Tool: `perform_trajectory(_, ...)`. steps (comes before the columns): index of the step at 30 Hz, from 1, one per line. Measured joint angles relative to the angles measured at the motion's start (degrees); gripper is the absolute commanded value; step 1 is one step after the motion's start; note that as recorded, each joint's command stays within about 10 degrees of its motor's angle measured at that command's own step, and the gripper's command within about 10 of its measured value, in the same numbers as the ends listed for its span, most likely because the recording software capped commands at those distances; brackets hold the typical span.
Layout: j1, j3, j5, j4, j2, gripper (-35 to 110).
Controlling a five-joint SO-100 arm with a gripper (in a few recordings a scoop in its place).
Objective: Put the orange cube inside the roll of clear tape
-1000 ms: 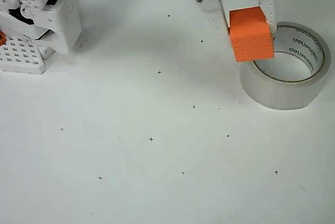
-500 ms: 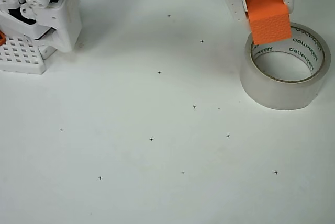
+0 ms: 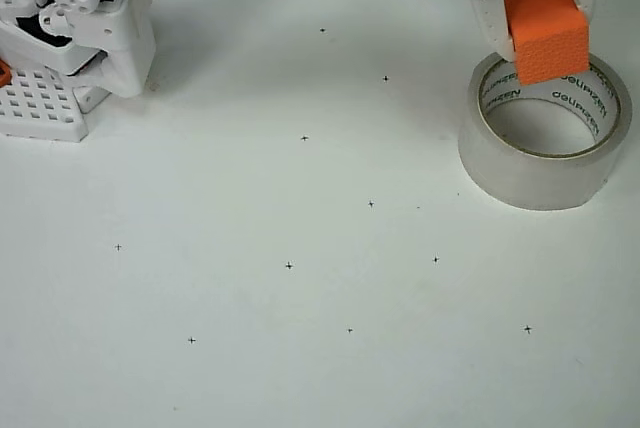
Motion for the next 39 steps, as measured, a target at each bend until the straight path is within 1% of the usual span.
perform_trajectory(12,-0.9,-0.4,0.4,0.0,-3.6,16)
perform_trajectory(21,-0.9,-0.4,0.0,0.0,-3.7,33)
perform_trajectory(27,-0.2,-0.4,-0.5,0.0,-3.7,37)
perform_trajectory(39,-0.5,-1.5,-2.0,0.0,-3.7,39)
